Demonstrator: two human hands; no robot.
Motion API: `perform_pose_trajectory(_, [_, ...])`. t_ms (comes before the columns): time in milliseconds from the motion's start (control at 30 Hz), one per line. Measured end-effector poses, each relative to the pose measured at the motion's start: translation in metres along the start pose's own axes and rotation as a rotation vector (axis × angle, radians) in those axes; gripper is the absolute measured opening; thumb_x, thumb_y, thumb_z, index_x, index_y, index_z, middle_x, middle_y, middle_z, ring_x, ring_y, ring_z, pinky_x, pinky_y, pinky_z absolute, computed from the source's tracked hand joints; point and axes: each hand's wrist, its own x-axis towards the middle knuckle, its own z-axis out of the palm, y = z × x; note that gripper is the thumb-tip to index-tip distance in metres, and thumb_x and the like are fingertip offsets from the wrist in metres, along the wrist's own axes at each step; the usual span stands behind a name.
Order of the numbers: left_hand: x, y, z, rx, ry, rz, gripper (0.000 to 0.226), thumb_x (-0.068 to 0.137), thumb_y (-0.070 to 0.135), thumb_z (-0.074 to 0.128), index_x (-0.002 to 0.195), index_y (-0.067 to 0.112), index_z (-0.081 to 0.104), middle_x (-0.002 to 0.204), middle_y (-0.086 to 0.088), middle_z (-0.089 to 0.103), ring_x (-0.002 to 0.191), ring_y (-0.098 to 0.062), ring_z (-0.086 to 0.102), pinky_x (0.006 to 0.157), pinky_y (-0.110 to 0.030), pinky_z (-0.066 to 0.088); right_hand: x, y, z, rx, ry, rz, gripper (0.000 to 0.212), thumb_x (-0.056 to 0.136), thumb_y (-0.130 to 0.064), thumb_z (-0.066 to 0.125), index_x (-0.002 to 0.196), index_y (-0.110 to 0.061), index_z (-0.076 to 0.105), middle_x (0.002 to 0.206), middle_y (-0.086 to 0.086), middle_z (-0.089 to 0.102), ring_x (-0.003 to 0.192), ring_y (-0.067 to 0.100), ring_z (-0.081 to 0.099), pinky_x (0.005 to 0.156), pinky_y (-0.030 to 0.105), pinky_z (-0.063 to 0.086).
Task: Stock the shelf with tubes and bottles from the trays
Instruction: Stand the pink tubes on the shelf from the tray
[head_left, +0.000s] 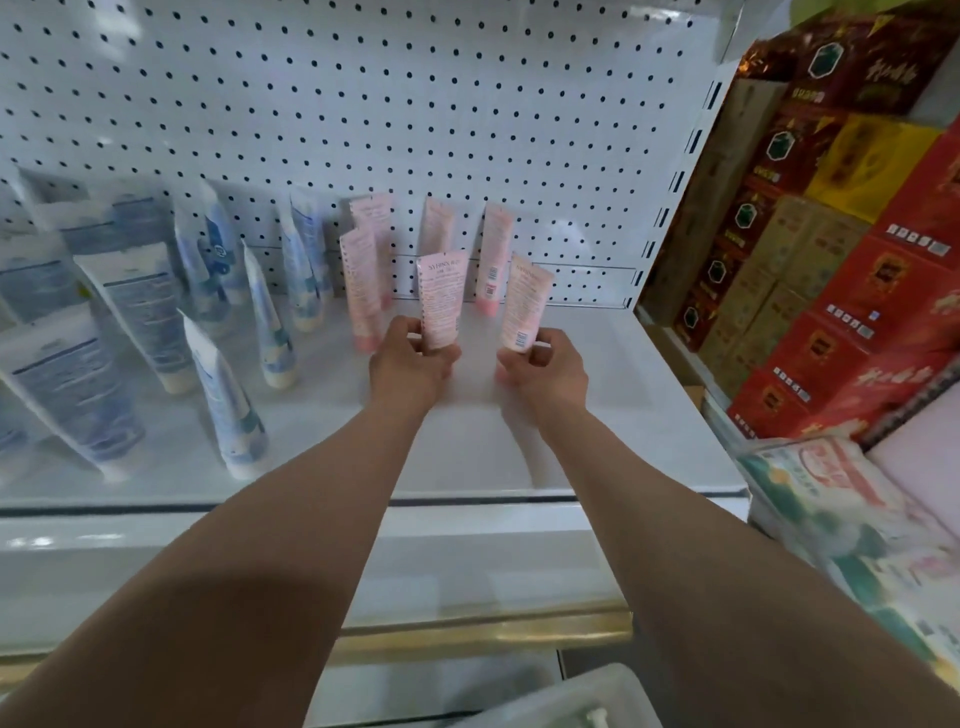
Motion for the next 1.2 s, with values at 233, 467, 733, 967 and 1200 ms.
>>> perform_pose_trajectory(233, [0.026,-0.005,0.010,0.045,0.024,0.040,0.035,0.078,0.027,0.079,0.106,0.023,0.059,0.088,0.009,0.064,0.073,-0.010,0.063,0.073,-0.023,0.043,0.031,-0.003,0.020,-0.072,0.012,-0.032,0.031,0.083,-0.031,0.075,0.111,-0.028,0.061,0.093,-0.011,0.073,0.082,0.005,0.068,0.080,0.026,0.049])
perform_pose_trajectory(467, [0.035,-0.009,0.016,0.113,0.076,0.025,0.036,0.081,0.038,0.076,0.111,0.024,0.060,0.106,0.007,0.070,0.090,-0.016,0.064,0.077,-0.025,0.041,0.044,-0.002,0.025,-0.121,0.011,-0.027,0.031,0.083,-0.037,0.074,0.109,-0.032,0.060,0.085,-0.020,0.065,0.084,0.005,0.064,0.078,0.026,0.046])
perform_pose_trajectory(733, [0.034,-0.011,0.019,0.193,0.104,0.028,0.036,0.085,0.046,0.070,0.113,0.024,0.061,0.109,0.006,0.071,0.100,-0.021,0.065,0.080,-0.029,0.045,0.047,-0.002,0.024,-0.159,-0.013,-0.017,0.035,0.083,-0.044,0.072,0.115,-0.036,0.061,0.101,-0.021,0.061,0.088,0.005,0.059,0.078,0.027,0.044])
perform_pose_trajectory(967, [0.036,-0.014,0.021,0.209,0.117,0.034,0.038,0.085,0.048,0.070,0.114,0.025,0.060,0.110,0.006,0.071,0.101,-0.021,0.065,0.088,-0.036,0.051,0.046,0.000,0.026,-0.187,-0.006,-0.017,0.038,0.084,-0.048,0.071,0.119,-0.038,0.059,0.111,-0.021,0.064,0.093,0.006,0.059,0.081,0.029,0.046])
perform_pose_trajectory(1200, [0.040,-0.017,0.022,0.211,0.111,0.030,0.037,0.083,0.051,0.069,0.112,0.029,0.060,0.108,0.009,0.071,0.101,-0.021,0.066,0.090,-0.040,0.053,0.045,-0.001,0.027,-0.197,0.004,0.006,0.037,0.083,-0.049,0.072,0.116,-0.039,0.061,0.111,-0.020,0.067,0.092,0.007,0.060,0.078,0.029,0.044])
